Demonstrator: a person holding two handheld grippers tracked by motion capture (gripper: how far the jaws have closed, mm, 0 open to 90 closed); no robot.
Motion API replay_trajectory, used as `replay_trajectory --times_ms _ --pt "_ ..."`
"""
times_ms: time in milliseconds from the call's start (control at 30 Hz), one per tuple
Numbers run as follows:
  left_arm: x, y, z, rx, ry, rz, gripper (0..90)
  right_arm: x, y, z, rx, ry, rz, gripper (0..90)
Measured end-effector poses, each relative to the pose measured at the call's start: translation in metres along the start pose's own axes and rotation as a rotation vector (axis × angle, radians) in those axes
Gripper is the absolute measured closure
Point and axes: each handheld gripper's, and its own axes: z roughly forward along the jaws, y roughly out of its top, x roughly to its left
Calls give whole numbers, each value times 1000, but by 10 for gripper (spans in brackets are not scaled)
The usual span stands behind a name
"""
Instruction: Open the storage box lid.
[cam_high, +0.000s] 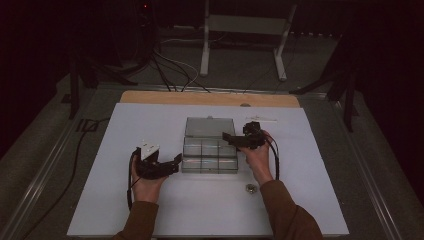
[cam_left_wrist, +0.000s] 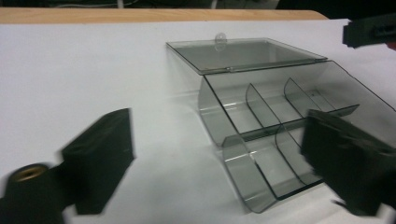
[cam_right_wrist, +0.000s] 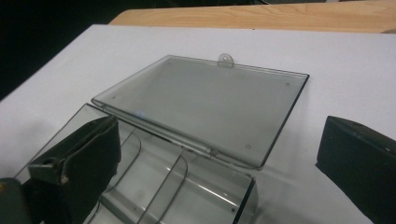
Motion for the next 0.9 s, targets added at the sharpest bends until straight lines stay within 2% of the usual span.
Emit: replay_trajectory --times_ms 67,200,300,567,700,800,900 --pt "2 0 -4 -5 -1 15 17 1 0 -2 -1 -2 -10 0" --pt "4 0 -14 -31 -25 28 14 5 0 -6 4 0 -37 0" --pt "5 -1 -21 -52 -28 52 14 8 0 -9 20 -8 -72 0" --pt "11 -7 -35 -77 -42 89 14 14 -1 -19 31 -27 -123 0" --pt "14 -10 -40 -94 -44 91 14 15 -2 -25 36 -23 -128 0" --pt "19 -14 -44 -95 -31 101 14 17 -3 -32 41 -6 -111 0" --pt "23 -17 -50 -113 -25 94 14 21 -6 -36 55 0 -132 0"
